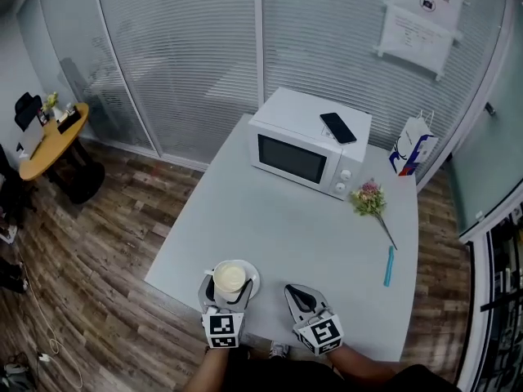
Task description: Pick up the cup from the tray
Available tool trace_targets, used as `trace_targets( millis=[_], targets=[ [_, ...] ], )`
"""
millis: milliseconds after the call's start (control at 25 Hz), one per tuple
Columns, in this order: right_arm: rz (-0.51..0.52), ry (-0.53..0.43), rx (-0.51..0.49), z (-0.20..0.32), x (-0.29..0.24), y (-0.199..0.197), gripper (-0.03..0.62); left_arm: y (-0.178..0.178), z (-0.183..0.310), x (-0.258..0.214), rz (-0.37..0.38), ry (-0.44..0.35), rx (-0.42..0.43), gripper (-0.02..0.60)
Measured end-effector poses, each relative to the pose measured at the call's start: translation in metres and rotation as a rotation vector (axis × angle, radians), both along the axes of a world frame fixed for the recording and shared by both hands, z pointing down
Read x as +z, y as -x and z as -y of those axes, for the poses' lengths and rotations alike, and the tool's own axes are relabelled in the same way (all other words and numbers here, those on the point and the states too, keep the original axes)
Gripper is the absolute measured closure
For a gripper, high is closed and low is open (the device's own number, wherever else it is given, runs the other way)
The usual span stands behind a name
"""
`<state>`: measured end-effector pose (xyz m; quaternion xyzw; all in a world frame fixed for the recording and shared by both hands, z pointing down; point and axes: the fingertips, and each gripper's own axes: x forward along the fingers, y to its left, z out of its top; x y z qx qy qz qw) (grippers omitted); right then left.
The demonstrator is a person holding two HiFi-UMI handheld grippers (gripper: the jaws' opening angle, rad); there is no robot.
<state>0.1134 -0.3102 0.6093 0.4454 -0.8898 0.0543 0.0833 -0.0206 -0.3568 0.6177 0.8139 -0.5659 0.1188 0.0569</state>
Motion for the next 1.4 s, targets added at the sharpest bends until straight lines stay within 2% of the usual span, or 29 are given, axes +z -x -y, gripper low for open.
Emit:
trace_targets(
  millis=[480, 960, 1400],
  targets=[
    [0.057, -0.142, 0.003, 0.017, -0.071, 0.012, 0.589, 0.021, -0.018, -0.059, -0.049, -0.085, -0.052, 0.17],
    [0.055, -0.219, 0.015, 0.022, -0.102, 0.022, 0.589, 0.027, -0.022, -0.069, -0.065, -0.101, -0.058, 0.17],
    [0.079, -0.234, 0.029, 0.02, -0.108, 0.019, 0.589, 0.028, -0.026, -0.067, -0.078, -0.102, -0.063, 0.17]
  ],
)
